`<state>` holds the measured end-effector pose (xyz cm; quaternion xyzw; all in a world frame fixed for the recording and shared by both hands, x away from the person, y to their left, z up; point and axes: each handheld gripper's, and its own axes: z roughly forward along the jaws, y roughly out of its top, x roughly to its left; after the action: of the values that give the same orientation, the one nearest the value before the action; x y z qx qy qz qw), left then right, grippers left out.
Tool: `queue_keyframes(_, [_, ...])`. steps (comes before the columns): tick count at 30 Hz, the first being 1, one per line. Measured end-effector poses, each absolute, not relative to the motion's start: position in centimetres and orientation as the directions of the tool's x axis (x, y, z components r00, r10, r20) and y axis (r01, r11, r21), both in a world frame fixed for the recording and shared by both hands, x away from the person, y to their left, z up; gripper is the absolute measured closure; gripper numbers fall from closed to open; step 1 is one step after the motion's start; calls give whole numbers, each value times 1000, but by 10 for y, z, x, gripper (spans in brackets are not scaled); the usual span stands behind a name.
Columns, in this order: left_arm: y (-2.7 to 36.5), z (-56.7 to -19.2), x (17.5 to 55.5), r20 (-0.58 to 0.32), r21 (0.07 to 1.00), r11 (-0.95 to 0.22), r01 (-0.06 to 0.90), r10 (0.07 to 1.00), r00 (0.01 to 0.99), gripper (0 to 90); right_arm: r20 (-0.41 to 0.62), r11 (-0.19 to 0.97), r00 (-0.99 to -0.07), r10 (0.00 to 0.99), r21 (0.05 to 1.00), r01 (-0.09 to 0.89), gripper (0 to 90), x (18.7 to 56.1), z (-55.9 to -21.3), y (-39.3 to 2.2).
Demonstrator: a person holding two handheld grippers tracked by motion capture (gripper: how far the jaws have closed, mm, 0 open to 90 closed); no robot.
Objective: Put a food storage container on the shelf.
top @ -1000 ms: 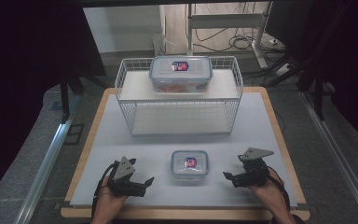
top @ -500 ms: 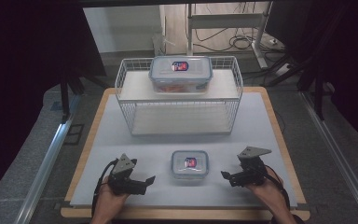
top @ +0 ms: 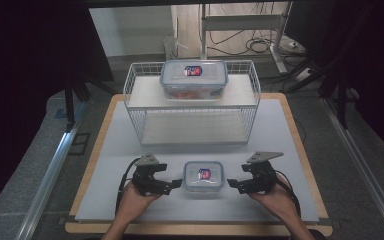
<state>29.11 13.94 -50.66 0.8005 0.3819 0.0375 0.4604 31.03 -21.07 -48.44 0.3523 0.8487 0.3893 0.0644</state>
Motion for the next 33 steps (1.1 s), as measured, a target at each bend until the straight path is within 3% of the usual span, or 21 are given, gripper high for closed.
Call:
queue_keyframes(6, [119, -508, 303, -287, 742, -329, 584, 631, 721, 163, 228, 454, -760, 609, 686, 569, 247, 320, -487, -194])
queue_keyframes(14, [119, -526, 319, -458, 659, -296, 691, 572, 681, 137, 358, 438, -729, 584, 616, 654, 211, 338, -500, -185])
queue_keyframes(22, [114, -526, 319, -504, 635, -297, 713, 541, 674, 222, 449, 436, -713, 538, 576, 692, 253, 342, -506, -177])
queue_keyframes(29, [114, -521, 308, -455, 658, -319, 682, 553, 698, 290, 448, 416, -718, 532, 600, 683, 390, 336, -502, -186])
queue_keyframes(33, [119, -520, 301, -459, 666, -314, 677, 543, 703, 380, 457, 382, -717, 526, 627, 679, 507, 330, -500, -194])
